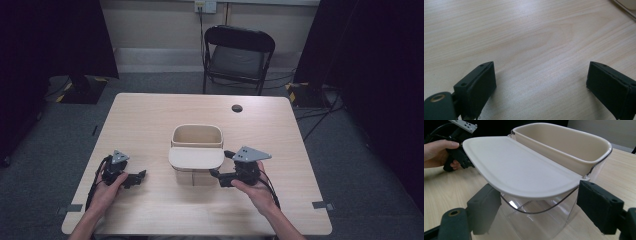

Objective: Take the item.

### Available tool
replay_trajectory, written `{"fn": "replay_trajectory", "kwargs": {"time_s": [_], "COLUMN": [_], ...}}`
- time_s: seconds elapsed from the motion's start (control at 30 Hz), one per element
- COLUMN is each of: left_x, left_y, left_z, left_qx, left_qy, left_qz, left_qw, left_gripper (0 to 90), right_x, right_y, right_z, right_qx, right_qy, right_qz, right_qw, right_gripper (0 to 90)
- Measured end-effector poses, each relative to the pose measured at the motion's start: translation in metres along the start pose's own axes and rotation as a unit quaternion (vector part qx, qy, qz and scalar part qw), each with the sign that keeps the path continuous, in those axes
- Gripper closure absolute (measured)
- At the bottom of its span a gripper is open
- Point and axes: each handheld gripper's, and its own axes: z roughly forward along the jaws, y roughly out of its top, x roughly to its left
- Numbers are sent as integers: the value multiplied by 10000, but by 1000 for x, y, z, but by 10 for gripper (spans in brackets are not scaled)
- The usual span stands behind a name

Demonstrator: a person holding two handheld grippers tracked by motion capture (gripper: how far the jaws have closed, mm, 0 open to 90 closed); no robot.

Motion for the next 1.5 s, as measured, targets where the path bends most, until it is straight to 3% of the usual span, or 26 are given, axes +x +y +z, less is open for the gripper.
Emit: {"fn": "replay_trajectory", "kwargs": {"time_s": [1.5], "left_x": [0], "left_y": [0], "left_z": [0], "left_qx": [1], "left_qy": [1], "left_qz": [1], "left_qw": [10000], "left_gripper": [83], "right_x": [-3], "right_y": [9], "right_z": [1], "right_qx": [-194], "right_qy": [-32], "right_qz": [96], "right_qw": [9998], "right_gripper": [215]}}
